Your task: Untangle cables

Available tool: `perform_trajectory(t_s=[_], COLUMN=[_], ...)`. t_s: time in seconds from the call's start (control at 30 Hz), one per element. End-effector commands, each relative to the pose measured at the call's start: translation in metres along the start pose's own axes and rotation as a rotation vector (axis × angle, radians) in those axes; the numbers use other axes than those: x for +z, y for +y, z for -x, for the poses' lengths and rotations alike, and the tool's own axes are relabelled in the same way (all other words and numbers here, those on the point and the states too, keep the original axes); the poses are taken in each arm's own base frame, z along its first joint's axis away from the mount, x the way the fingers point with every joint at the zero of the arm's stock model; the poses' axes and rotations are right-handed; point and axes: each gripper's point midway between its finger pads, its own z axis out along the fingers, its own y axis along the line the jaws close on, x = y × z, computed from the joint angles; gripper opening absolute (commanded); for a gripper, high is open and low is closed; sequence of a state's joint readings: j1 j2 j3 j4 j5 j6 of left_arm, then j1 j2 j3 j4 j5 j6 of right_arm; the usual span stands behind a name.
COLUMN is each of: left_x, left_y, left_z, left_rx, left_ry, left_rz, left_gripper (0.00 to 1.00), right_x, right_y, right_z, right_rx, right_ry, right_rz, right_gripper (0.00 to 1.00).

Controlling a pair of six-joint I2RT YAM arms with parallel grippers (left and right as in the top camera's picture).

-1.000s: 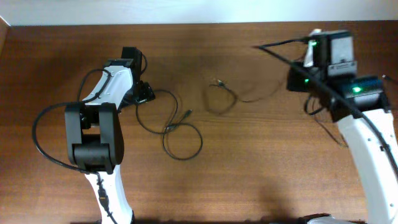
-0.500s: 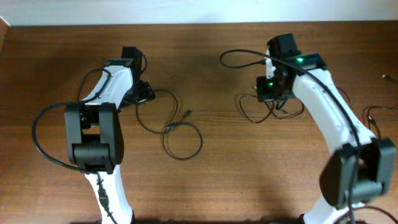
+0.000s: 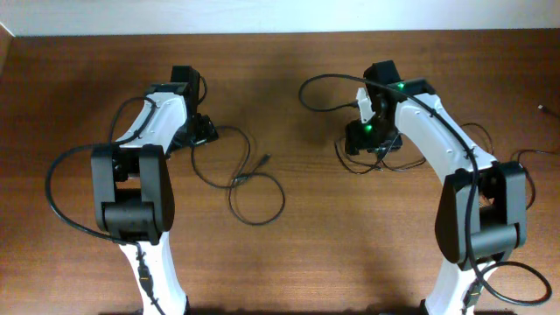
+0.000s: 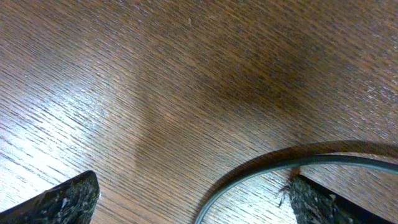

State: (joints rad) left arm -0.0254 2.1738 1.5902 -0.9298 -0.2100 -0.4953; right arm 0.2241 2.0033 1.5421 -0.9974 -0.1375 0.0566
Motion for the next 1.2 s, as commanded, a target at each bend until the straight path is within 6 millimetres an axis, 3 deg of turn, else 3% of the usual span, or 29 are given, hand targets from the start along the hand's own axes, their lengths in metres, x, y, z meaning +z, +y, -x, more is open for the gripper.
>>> perform_trajectory(t_s=[0.0, 0.03, 0.07, 0.23, 0.27, 0.37, 0.53, 0.73, 0.83, 0.9, 0.97, 1.03, 1.07, 1.1, 1.17], left_x=[0.048, 0.048, 0.048, 0.048, 0.048, 0.048, 0.048, 0.048, 0.048, 0.048, 0.048, 0.048, 0.048, 0.048, 0.048], left_y=[-0.001, -0.001, -0.001, -0.001, -0.001, -0.001, -0.001, -0.001, -0.001, -0.001, -0.001, -0.001, -0.001, -0.001, -0.001], left_z=[-0.04, -0.04, -0.04, -0.04, -0.04, -0.04, -0.04, -0.04, -0.04, -0.04, -0.04, -0.04, -0.04, -0.04, -0.04], left_rx=[0.035, 0.035, 0.035, 0.035, 0.035, 0.035, 0.035, 0.035, 0.035, 0.035, 0.035, 0.035, 0.035, 0.035, 0.035], left_ry=[0.145, 0.145, 0.145, 0.145, 0.145, 0.145, 0.145, 0.145, 0.145, 0.145, 0.145, 0.145, 0.145, 0.145, 0.145], left_rz=[0.046, 0.046, 0.046, 0.046, 0.046, 0.046, 0.046, 0.046, 0.046, 0.046, 0.045, 0.046, 0.046, 0.046, 0.046], left_gripper=[0.99, 0.99, 0.99, 0.99, 0.99, 0.99, 0.99, 0.99, 0.99, 0.99, 0.99, 0.99, 0.99, 0.99, 0.99], right_x=[0.025, 0.033, 0.038, 0.058, 0.06, 0.067, 0.078, 0.079, 0.079, 0.078, 0.061, 0.028, 0.005, -0.011, -0.063], right_y=[0.016, 0.021, 0.021, 0.023, 0.018, 0.01, 0.0, -0.001, -0.002, -0.001, 0.015, 0.043, 0.059, 0.068, 0.081], right_z=[-0.011, -0.01, -0.007, 0.015, 0.018, 0.007, -0.045, -0.049, -0.053, -0.051, -0.043, -0.026, -0.018, -0.012, 0.006], right_rx=[-0.14, -0.171, -0.186, -0.222, -0.22, -0.216, -0.205, -0.204, -0.204, -0.204, -0.203, -0.272, -0.317, -0.336, -0.375], right_ry=[0.028, 0.009, -0.015, -0.161, -0.18, -0.149, 0.04, 0.05, 0.066, 0.061, 0.047, -0.002, -0.04, -0.068, -0.166], right_rz=[0.013, 0.004, -0.023, -0.062, -0.088, -0.126, -0.137, -0.137, -0.138, -0.137, -0.063, 0.062, 0.131, 0.165, 0.187], right_gripper=[0.66, 0.77, 0.8, 0.79, 0.67, 0.5, 0.36, 0.16, 0.16, 0.04, 0.04, 0.04, 0.04, 0.04, 0.04])
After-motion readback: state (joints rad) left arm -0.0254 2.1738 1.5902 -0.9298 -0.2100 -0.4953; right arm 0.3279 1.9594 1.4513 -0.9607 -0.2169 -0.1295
